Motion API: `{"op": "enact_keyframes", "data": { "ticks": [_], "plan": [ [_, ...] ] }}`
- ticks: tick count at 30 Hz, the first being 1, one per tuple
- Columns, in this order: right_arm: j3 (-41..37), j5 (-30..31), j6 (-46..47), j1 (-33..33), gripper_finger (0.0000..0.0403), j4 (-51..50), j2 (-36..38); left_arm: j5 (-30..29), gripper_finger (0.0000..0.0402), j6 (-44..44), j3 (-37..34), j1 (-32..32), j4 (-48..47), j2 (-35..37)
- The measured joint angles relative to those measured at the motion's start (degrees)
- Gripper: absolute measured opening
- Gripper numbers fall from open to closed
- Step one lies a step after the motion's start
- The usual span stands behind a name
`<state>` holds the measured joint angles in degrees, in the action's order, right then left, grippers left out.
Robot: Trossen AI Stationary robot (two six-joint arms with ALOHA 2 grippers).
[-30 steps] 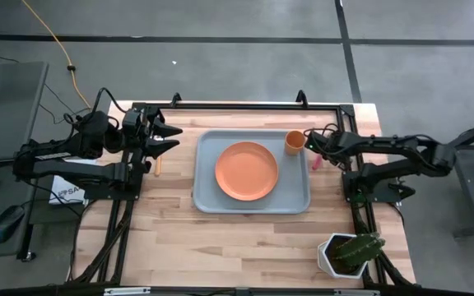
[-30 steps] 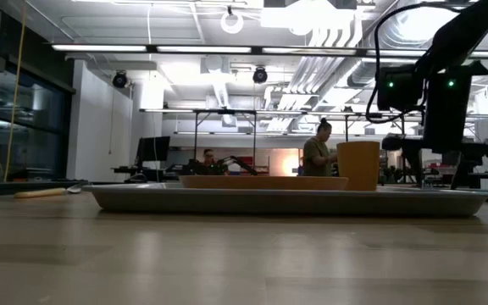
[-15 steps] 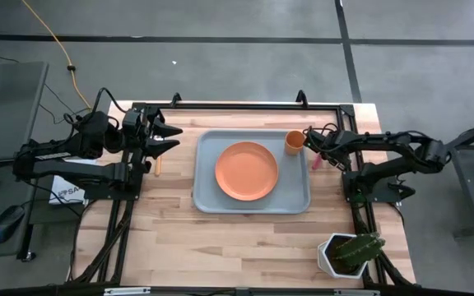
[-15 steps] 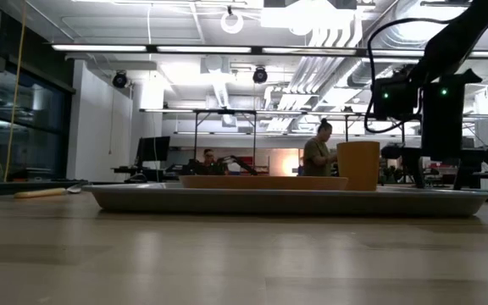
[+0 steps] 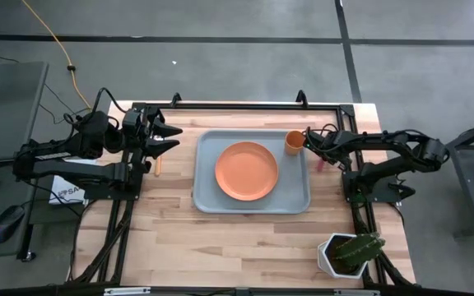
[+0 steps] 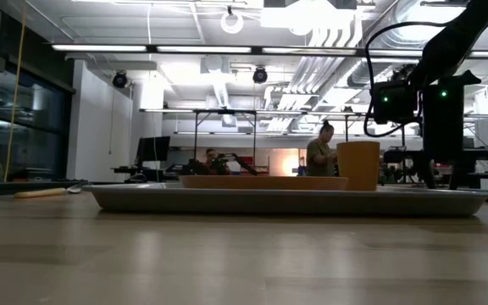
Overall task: Pick and place plate/cup/fork/spoon on tray
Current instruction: Put the pink fork on the gray tray to the left of the orange plate
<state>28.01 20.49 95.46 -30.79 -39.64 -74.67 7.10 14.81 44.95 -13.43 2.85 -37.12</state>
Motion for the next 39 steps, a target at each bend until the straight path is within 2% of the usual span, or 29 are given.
{"op": "enact_keyframes", "data": {
  "ticks": [11, 28, 39],
  "plan": [
    [0.0, 0.0, -2.7, 0.0, 0.0051, 0.0, 0.0, 0.0, 0.0161, 0.0, 0.0, 0.0, 0.0, 0.0],
    [0.0, -0.2, -4.6, 0.1, 0.0048, -0.1, 0.2, 0.0, 0.0161, 0.2, 0.0, 0.0, 0.0, 0.0],
    [0.0, 1.0, -7.5, 0.1, 0.0048, -1.3, 4.5, 0.0, 0.0161, 0.2, 0.0, 0.0, 0.0, 0.0]
  ]
}}
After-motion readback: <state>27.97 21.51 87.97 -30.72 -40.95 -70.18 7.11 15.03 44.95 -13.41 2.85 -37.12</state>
